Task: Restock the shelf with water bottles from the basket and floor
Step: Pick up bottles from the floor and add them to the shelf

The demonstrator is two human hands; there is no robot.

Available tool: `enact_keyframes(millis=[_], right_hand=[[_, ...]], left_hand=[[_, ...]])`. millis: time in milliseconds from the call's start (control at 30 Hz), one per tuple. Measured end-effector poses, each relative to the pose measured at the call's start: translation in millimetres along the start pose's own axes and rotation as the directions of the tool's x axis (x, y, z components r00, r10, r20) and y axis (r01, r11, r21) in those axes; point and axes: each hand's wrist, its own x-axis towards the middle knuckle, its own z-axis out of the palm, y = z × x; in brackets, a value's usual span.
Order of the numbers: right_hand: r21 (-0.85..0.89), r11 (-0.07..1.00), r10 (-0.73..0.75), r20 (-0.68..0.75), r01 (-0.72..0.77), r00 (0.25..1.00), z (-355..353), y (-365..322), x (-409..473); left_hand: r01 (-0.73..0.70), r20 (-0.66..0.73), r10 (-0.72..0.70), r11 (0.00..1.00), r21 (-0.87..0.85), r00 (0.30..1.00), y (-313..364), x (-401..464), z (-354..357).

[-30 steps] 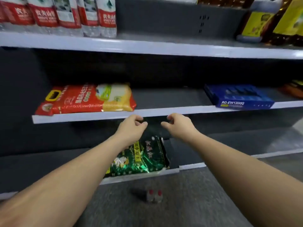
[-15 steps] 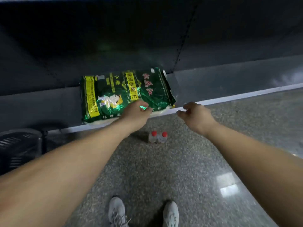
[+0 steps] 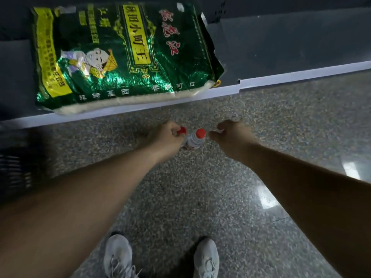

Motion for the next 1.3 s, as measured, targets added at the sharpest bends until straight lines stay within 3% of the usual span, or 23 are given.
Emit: enact_keyframes(millis=[100,167,300,433,700,967,1200,1300], right_hand=[[0.03,0.999,0.025,0.008,-0.026,1.0,32,18,37],[0.029,0.999,0.023,-0.002,-0.023,1.0,50,26,59],[-0.102,0.991,-0.086,-0.025,0.083,0.996,81,39,88],[-0.118,0.98,-0.159,-0.012,0.157,0.987,100,41,97],[-0.108,0.947,-0.317,-0.185,0.302,0.93,80,21,63],[-0.137,0.895,-0.442,-0.409,0.425,0.799,-77,-56,-46],[-0.177,0.847,-0.523,-0.455,0.502,0.721,-275,-155,-175],[-0.137,0.826,-0.532,-0.51,0.547,0.676,-363,-199,-235]], left_hand=[[-0.002,-0.025,0.003,1.0,0.017,1.0,-24,31,24],[-0.04,-0.067,0.048,0.992,0.116,0.997,-37,53,34],[-0.129,-0.081,0.153,0.96,0.247,0.985,-44,85,46],[-0.17,-0.084,0.207,0.932,0.321,0.975,-53,95,60],[-0.295,-0.182,0.355,0.911,0.287,0.917,-42,62,43],[-0.423,-0.23,0.482,0.868,0.261,0.846,74,-50,-76],[-0.512,-0.255,0.571,0.817,0.265,0.78,242,-193,-224],[-0.546,-0.309,0.628,0.776,0.316,0.714,316,-266,-290]])
